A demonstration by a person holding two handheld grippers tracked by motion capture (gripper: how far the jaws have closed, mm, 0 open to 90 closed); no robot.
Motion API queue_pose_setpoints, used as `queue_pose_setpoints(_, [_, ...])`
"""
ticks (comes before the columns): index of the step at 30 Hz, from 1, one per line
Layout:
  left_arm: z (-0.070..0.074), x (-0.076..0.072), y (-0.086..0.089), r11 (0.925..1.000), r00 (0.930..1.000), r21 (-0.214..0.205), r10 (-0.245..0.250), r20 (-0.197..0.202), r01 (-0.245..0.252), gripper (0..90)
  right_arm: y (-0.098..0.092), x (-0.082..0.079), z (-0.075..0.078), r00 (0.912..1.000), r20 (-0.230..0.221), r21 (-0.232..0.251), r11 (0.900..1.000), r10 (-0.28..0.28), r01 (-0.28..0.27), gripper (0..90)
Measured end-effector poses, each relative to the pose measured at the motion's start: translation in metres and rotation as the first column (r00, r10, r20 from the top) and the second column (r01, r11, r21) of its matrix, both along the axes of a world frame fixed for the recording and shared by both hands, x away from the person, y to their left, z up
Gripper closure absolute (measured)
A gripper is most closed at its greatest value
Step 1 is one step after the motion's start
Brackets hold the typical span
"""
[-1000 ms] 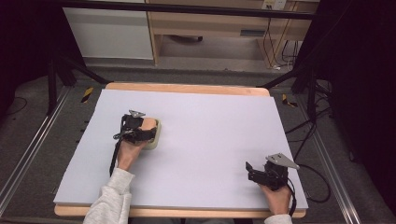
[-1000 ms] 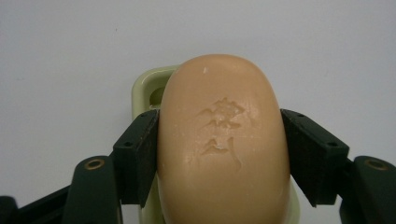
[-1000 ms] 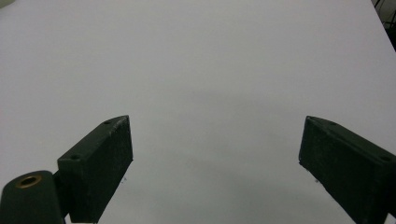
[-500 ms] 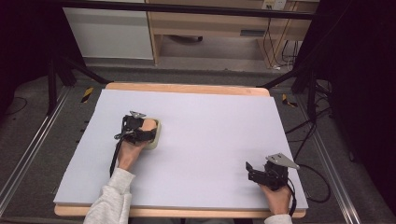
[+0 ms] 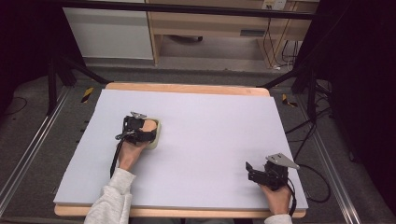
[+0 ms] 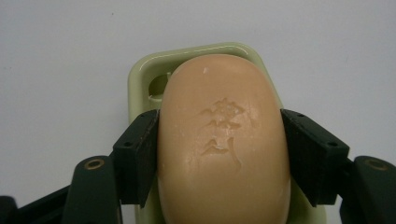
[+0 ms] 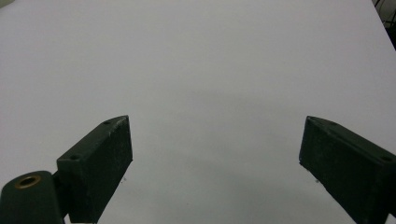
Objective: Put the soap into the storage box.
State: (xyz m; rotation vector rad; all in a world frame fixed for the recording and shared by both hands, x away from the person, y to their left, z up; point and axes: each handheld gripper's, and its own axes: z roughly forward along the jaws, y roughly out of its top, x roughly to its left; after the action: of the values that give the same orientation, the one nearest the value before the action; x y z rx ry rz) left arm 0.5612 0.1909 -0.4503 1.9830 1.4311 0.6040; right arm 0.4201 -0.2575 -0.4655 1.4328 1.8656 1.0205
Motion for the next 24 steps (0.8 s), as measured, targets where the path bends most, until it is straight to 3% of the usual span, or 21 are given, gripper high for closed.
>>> queue_pose_setpoints(12, [-0.001, 0.000, 0.001, 0.9999, 1.0000, -0.011, 0.004, 0.005, -0.004, 30.9, 0.000, 0.000, 0.000, 1.0000, 0.000, 0.000, 1.0000, 0.001, -0.001, 9.8])
queue_pose_setpoints(16, [0.004, -0.002, 0.002, 0.9990, 0.9995, -0.045, -0.005, 0.030, 0.006, 27.1, 0.000, 0.000, 0.000, 1.0000, -0.001, 0.000, 1.0000, 0.001, -0.001, 9.6])
queue_pose_setpoints(24, [0.013, -0.009, 0.006, 0.9979, 0.9985, -0.063, -0.009, 0.054, 0.012, 25.1, 0.000, 0.000, 0.000, 1.0000, 0.000, -0.001, 1.0000, 0.001, -0.001, 9.6])
